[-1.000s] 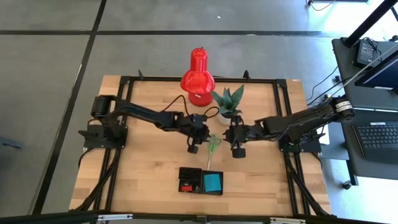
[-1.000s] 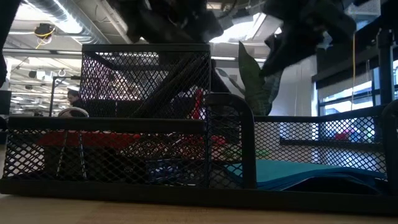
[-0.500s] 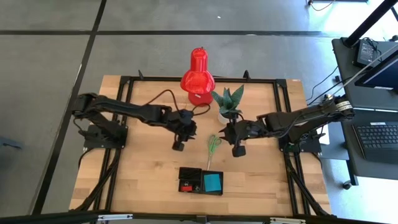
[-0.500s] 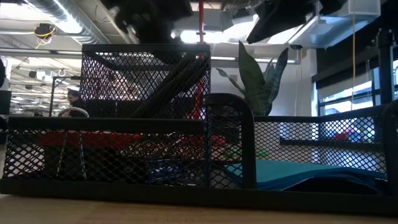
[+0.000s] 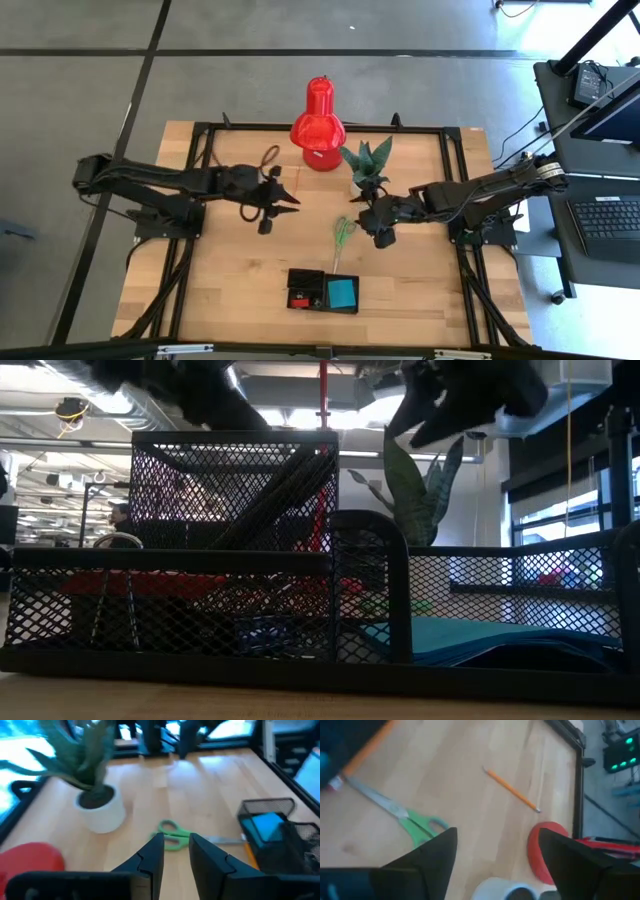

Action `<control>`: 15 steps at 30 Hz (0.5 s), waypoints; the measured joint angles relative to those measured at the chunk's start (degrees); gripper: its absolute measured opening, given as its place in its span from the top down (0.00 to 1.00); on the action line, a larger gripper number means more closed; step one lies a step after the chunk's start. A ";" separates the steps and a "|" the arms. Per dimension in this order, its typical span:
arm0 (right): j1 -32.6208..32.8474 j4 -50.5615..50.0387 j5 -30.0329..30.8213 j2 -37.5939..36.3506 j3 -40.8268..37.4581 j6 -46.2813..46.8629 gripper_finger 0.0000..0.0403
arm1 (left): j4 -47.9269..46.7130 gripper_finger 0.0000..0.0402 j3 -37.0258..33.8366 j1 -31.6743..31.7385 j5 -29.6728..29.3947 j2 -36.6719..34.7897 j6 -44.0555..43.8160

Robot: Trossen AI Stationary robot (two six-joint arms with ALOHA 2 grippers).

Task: Pick and place office supplies into organizer
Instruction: Put the green scissors into the desk organizer

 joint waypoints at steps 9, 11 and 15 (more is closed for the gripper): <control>-0.16 -5.12 -0.54 11.64 5.48 -7.70 0.27 | 13.05 0.79 -12.25 0.05 -8.96 -3.33 -2.18; -0.31 -9.20 -0.87 14.59 8.80 -9.65 0.27 | 14.39 0.79 -13.61 0.06 -9.50 -3.21 -2.40; -1.22 -13.09 -3.24 19.71 14.42 -13.16 0.27 | 14.66 0.79 -14.86 0.04 -9.50 -3.20 -3.75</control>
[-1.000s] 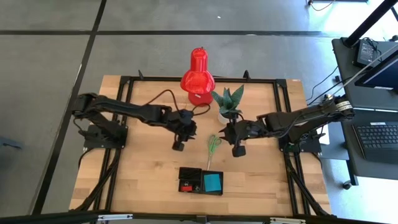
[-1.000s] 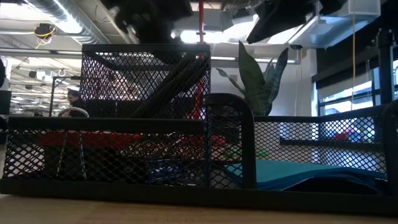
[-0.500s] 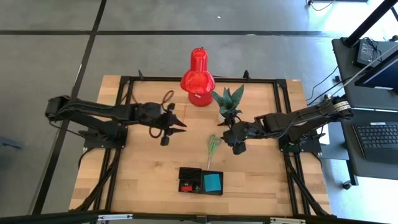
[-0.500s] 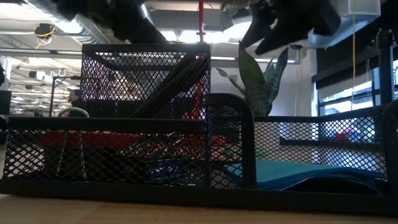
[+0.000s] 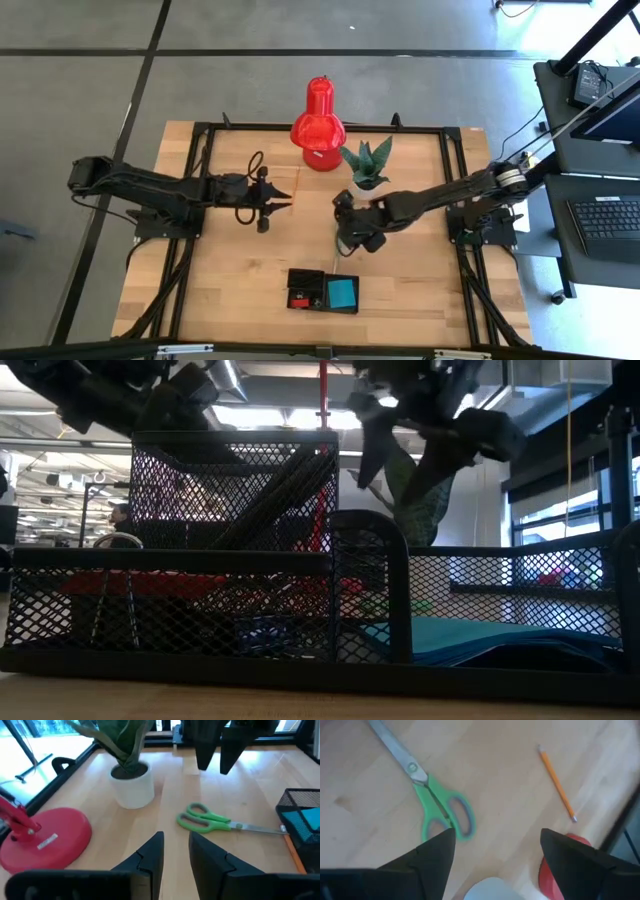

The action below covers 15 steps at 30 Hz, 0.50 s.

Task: Pick and place office supplies into organizer
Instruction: Put the green scissors into the desk organizer

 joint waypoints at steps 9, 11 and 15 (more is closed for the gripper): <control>-1.57 -2.00 -2.29 4.68 0.99 -11.28 0.27 | -0.35 0.79 -2.12 0.00 0.00 0.02 -1.25; -1.57 -1.90 -2.29 4.67 0.94 -10.99 0.27 | -0.70 0.79 -2.16 0.00 0.00 0.04 -1.33; -0.96 -1.90 -2.29 4.25 0.94 -10.95 0.27 | -0.91 0.79 -2.16 0.00 0.00 0.04 -1.26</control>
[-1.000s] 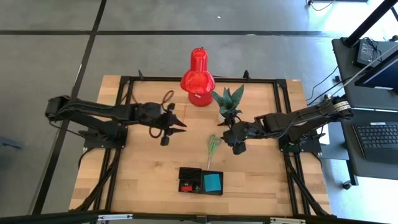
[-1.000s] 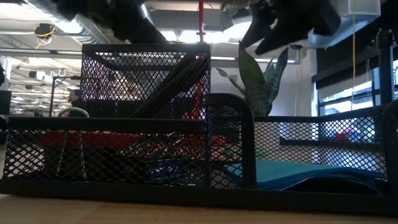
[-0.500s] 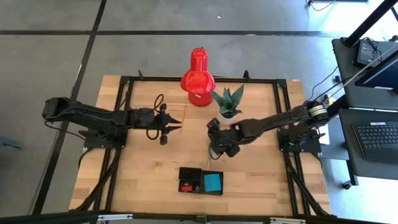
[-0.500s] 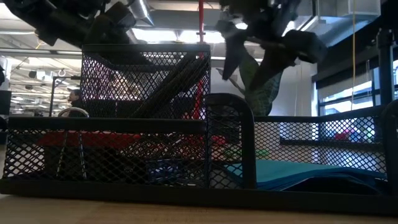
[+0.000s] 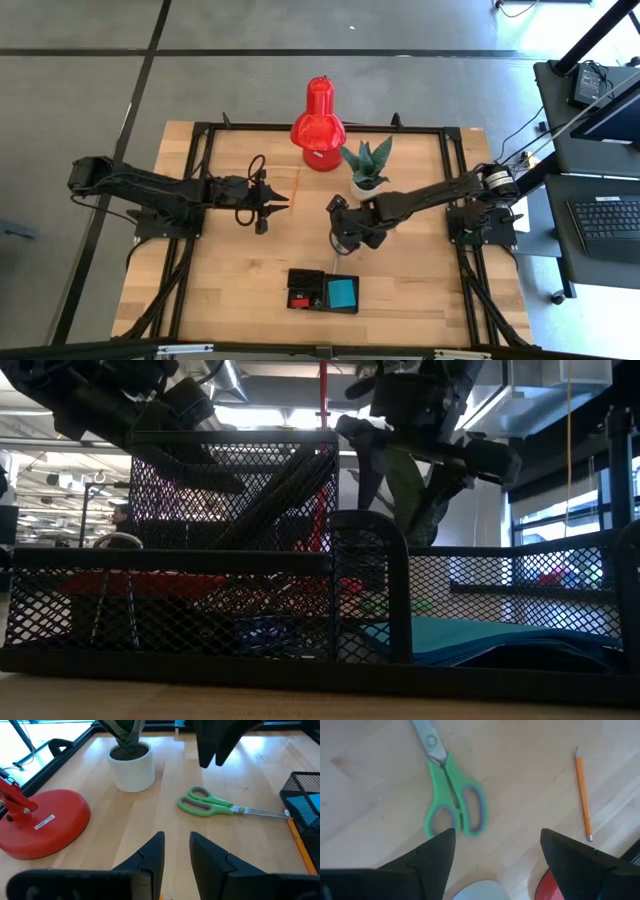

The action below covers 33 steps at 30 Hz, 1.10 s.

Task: Pick and place office supplies into organizer
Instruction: Put the green scissors into the desk organizer

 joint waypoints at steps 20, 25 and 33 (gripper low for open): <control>-0.71 -0.45 -4.60 -0.02 -0.02 -0.22 0.37 | 0.29 0.79 0.00 0.00 0.00 0.00 0.40; -1.98 1.41 -6.88 0.73 -0.66 -3.81 0.40 | 0.27 0.79 0.00 0.00 -0.01 0.00 0.39; -3.27 2.10 -6.86 5.32 -1.79 -7.08 0.46 | 0.23 0.79 0.02 0.00 0.00 0.02 0.41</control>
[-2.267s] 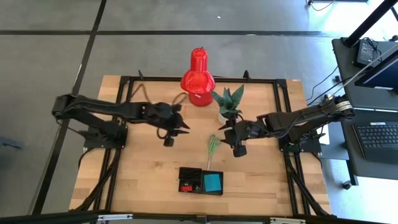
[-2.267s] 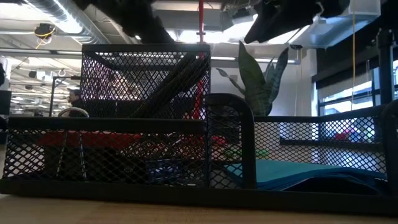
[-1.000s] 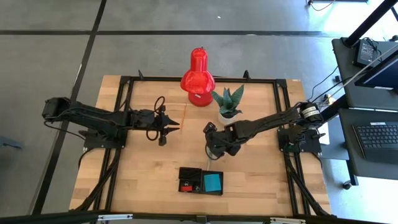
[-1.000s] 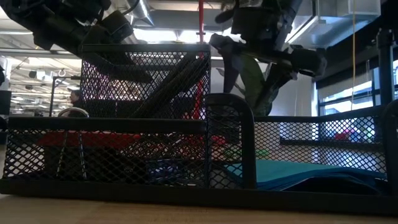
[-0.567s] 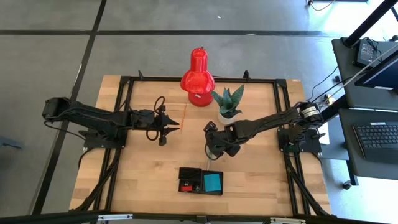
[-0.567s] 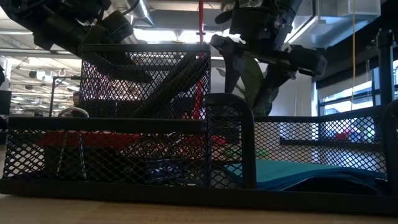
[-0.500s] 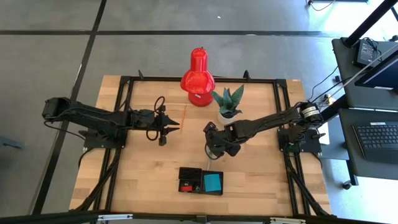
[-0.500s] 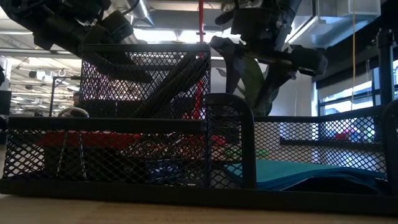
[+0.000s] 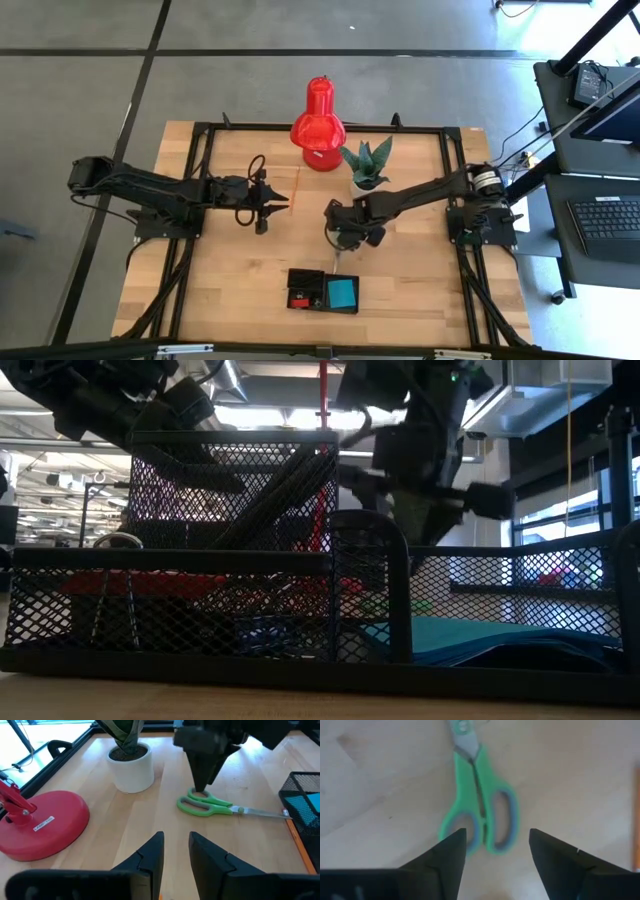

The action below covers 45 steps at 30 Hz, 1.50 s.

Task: Pick and place office supplies into organizer
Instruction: Put the green scissors into the desk organizer

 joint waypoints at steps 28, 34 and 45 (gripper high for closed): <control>-4.00 0.50 0.03 4.41 0.07 -4.55 0.47 | -0.38 0.79 0.00 -0.11 0.13 0.00 -0.03; -4.02 0.14 0.04 4.47 0.39 -2.18 0.47 | -0.40 0.79 0.00 -0.11 0.15 0.00 0.01; -4.00 -2.67 0.48 4.61 4.17 -4.51 0.47 | -0.42 0.79 0.00 -0.11 0.15 0.00 0.06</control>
